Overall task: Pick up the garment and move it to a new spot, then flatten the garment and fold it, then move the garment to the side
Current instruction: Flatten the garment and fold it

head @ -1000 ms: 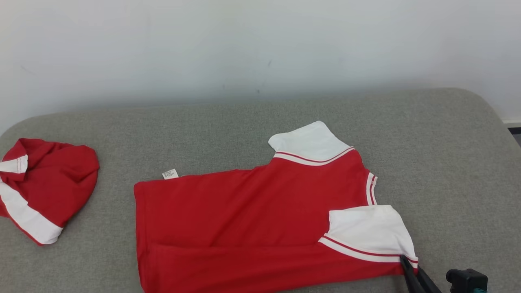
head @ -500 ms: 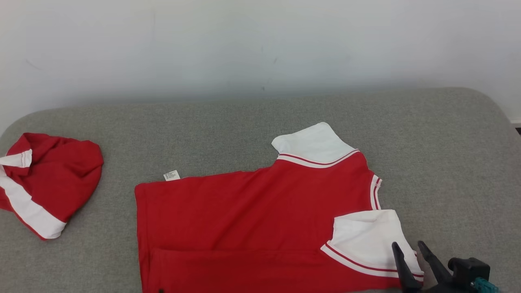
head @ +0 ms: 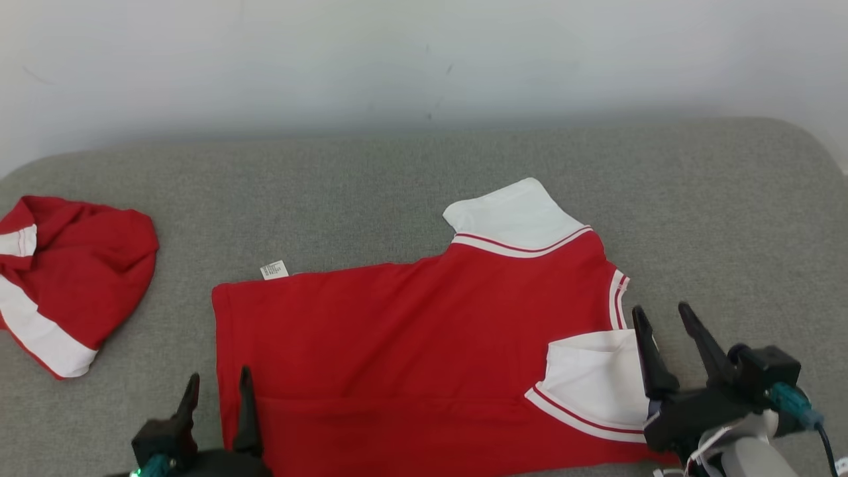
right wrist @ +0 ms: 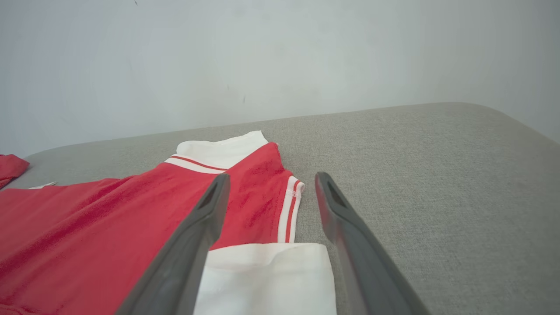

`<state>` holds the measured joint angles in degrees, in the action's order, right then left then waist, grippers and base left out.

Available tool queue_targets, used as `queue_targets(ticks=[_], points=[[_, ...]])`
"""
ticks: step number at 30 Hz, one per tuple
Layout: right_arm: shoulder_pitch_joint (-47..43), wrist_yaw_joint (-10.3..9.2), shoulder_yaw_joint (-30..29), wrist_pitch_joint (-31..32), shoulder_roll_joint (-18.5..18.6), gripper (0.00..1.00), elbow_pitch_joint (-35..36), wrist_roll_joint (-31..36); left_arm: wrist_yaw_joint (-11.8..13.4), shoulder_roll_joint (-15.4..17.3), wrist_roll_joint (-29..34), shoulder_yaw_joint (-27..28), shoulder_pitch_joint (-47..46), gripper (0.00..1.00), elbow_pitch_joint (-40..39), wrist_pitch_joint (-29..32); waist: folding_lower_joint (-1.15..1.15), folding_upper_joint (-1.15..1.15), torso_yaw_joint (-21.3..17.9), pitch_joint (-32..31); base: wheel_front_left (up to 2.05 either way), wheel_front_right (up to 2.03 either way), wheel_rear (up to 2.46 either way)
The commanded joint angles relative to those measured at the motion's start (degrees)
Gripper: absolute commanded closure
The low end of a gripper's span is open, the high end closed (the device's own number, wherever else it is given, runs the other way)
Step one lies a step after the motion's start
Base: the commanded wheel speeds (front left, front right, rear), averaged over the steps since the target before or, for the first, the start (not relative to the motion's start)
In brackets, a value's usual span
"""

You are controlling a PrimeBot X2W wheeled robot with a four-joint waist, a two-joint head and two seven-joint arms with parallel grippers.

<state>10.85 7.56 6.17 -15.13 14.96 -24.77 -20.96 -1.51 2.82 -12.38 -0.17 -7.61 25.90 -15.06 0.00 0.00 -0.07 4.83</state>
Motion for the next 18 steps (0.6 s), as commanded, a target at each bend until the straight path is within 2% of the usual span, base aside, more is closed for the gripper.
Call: queue_targets(ticks=[1,6,14,18], points=[[1.54,-0.16,0.13,0.0,-0.08,0.0,-0.14,0.38,-0.16,0.13,0.82,0.27,-1.87,0.0,0.87,-0.17,0.0,0.0,0.02,1.26,0.0,0.0,0.0],[6.55,-0.16,1.21,0.0,0.65,0.0,-0.74,0.24,-0.51,0.56,1.78,1.3,-8.0,0.0,4.47,-0.17,0.0,0.0,-0.04,4.05,0.0,0.0,0.0],[9.79,-0.16,2.89,0.0,1.1,0.0,-0.43,-0.43,-1.08,1.56,2.17,1.34,-17.48,0.0,12.88,-0.01,0.0,0.0,0.42,8.24,0.0,0.0,0.0],[10.27,-0.16,3.03,0.0,1.2,0.0,-0.37,-0.74,-0.71,2.65,2.45,0.72,-22.96,0.0,16.33,3.68,0.0,0.0,0.63,9.4,0.0,0.0,0.0]])
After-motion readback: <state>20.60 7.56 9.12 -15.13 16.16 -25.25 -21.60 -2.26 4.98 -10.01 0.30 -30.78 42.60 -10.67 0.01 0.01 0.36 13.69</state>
